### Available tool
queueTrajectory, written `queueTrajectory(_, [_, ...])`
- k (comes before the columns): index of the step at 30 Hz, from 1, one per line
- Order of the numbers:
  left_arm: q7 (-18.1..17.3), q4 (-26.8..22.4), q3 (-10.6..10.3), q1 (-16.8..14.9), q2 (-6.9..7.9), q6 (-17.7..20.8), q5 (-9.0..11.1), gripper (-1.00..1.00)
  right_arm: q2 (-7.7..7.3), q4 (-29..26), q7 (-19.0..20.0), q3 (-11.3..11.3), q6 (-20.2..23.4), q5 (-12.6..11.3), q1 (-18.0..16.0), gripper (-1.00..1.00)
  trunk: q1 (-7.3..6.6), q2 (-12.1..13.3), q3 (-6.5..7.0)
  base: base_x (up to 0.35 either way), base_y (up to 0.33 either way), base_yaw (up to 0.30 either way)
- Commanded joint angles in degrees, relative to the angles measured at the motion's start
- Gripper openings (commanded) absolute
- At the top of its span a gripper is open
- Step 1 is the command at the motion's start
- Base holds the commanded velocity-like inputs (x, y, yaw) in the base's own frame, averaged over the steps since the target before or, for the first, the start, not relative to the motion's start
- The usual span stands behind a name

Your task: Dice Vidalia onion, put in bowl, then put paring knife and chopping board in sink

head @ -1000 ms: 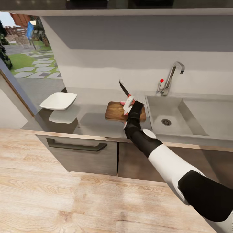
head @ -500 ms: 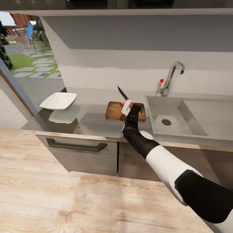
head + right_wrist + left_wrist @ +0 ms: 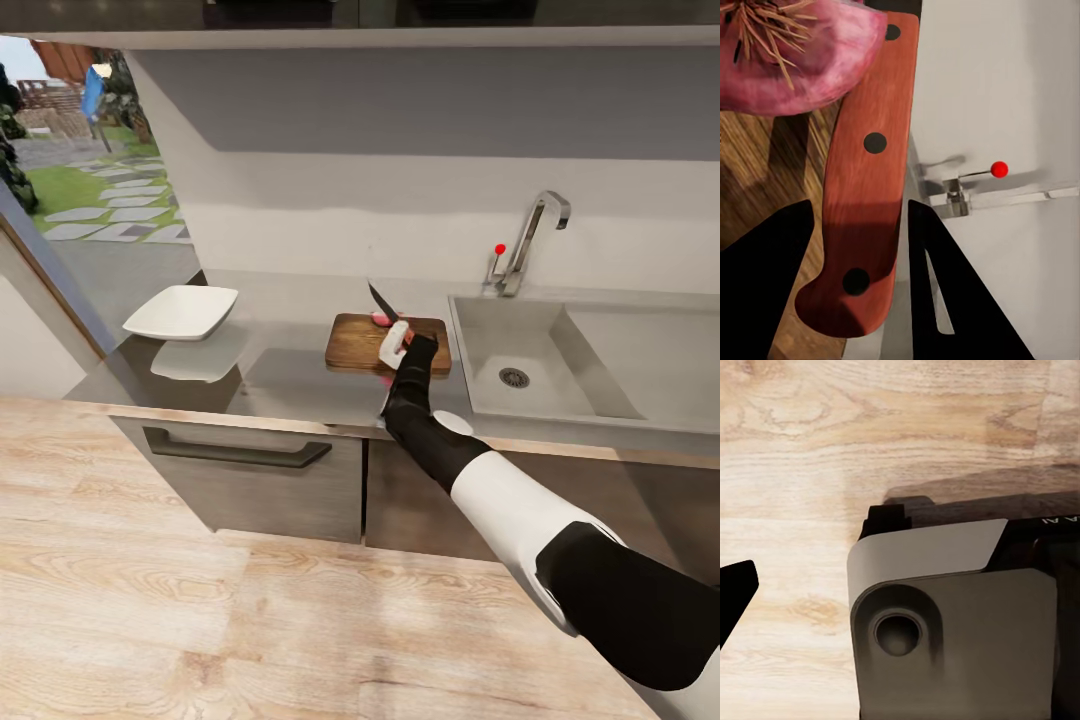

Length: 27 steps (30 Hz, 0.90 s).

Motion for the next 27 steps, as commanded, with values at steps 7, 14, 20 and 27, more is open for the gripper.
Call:
queueTrajectory(7, [0.07, 0.27, -0.49, -0.07, -0.04, -0.35, 0.51, 1.00, 0.00, 2.32, -0.27, 0.13, 0.21, 0.49, 0.02, -1.00, 0.00, -0.03, -0.04, 0.000, 0.000, 0.000])
queueTrajectory(14, [0.06, 0.27, -0.49, -0.07, -0.06, -0.35, 0.51, 1.00, 0.00, 2.02, -0.35, 0.13, 0.21, 0.49, 0.01, -1.00, 0.00, -0.03, -0.04, 0.000, 0.000, 0.000])
queueTrajectory(20, [0.06, 0.27, -0.49, -0.09, -0.06, -0.35, 0.51, 1.00, -0.14, 1.53, -0.42, -0.09, 0.21, 0.49, 0.02, -1.00, 0.00, -0.03, -0.04, 0.000, 0.000, 0.000])
queueTrajectory(27, [0.06, 0.27, -0.49, -0.09, -0.06, -0.35, 0.51, 1.00, -0.87, -5.09, -0.73, -0.22, 1.56, 0.58, 0.02, -1.00, 0.00, -0.03, -0.04, 0.000, 0.000, 0.000])
